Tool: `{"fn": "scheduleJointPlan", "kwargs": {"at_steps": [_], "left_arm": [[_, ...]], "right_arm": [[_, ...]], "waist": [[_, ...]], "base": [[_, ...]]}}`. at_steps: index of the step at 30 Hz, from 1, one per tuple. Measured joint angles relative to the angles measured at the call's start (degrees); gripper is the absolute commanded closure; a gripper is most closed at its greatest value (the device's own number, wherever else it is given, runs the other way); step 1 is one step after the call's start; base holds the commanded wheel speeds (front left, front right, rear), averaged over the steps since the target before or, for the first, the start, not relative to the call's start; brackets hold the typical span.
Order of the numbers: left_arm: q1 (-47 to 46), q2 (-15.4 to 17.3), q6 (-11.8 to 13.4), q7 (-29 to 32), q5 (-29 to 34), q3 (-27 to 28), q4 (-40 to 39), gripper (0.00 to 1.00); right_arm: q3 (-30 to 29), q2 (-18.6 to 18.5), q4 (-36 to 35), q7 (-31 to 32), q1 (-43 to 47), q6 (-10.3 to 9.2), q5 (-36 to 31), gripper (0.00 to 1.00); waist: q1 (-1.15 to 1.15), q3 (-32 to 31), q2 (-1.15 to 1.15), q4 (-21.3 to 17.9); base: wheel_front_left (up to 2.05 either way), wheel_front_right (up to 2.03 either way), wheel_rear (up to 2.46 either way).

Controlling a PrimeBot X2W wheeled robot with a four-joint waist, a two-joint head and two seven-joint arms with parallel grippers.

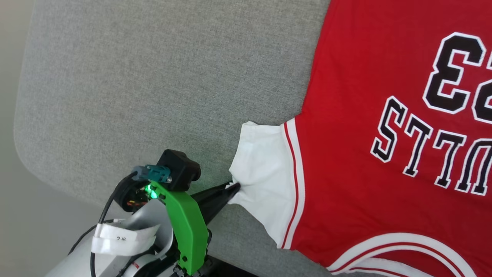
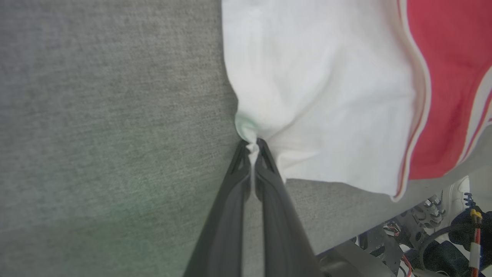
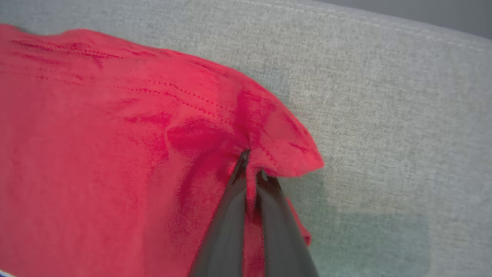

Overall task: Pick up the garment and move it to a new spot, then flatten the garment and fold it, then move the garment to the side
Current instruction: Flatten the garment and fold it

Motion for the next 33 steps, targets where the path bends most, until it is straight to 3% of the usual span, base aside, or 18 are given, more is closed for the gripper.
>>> {"fn": "scheduleJointPlan", "kwargs": {"at_steps": [33], "left_arm": [[11.93, 2.76, 9.12, -1.35, -4.61, 3.45, 4.71, 1.00]], "right_arm": [[-2.24, 4.15, -6.59, -11.32, 47.07, 0.01, 13.49, 1.00]], "waist": [[-0.01, -24.56, 0.00, -13.96]], "base": [[0.00, 0.00, 0.00]]}}
